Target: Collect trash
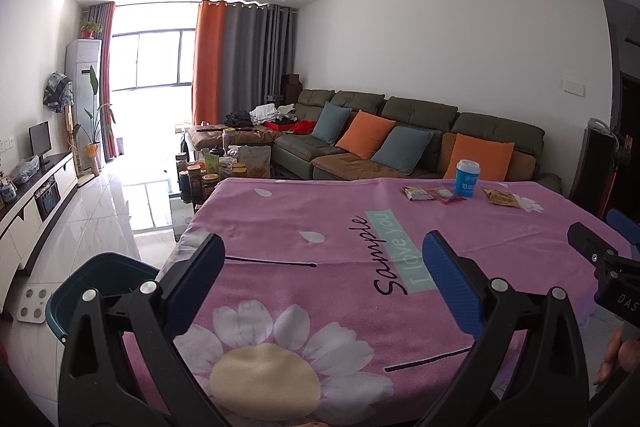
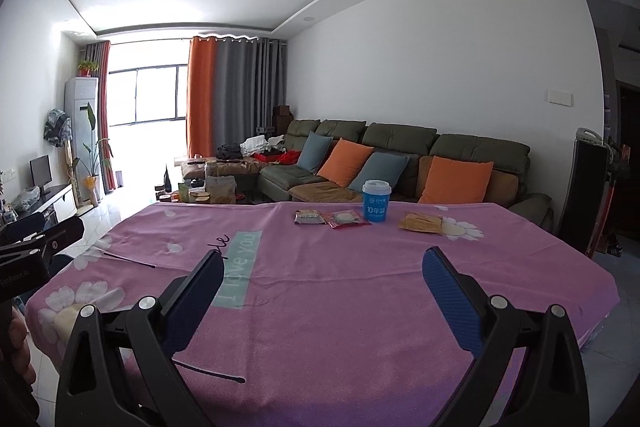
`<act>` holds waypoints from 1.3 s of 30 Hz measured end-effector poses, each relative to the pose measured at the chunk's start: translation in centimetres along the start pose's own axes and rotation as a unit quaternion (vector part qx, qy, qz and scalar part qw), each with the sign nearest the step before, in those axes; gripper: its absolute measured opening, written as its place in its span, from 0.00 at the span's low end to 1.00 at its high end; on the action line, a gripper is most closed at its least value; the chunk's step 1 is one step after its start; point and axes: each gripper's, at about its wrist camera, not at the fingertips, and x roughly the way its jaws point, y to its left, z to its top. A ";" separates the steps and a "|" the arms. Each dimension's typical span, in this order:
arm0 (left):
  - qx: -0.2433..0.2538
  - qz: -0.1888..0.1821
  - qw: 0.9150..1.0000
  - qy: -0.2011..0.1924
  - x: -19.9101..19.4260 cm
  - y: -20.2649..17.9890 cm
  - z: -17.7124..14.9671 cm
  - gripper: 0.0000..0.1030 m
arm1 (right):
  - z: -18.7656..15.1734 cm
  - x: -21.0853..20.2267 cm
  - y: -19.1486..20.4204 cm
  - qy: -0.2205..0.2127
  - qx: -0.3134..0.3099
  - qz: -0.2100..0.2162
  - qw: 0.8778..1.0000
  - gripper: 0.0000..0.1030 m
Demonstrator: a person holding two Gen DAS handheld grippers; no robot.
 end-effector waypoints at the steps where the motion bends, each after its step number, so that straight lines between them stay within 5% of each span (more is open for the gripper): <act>1: -0.002 0.002 1.000 -0.005 -0.1 0.0 0.0 0.95 | 0.0 0.0 0.0 -0.001 0.001 0.000 1.000 0.93; 8: 0.002 0.020 0.998 -0.061 -1.8 0.2 0.5 0.95 | 0.3 -0.8 0.4 -0.023 -0.003 0.002 1.000 0.93; 39: 0.000 0.014 0.999 -0.046 -1.5 0.9 -0.3 0.95 | 0.3 -0.7 0.5 -0.013 0.003 0.004 1.000 0.93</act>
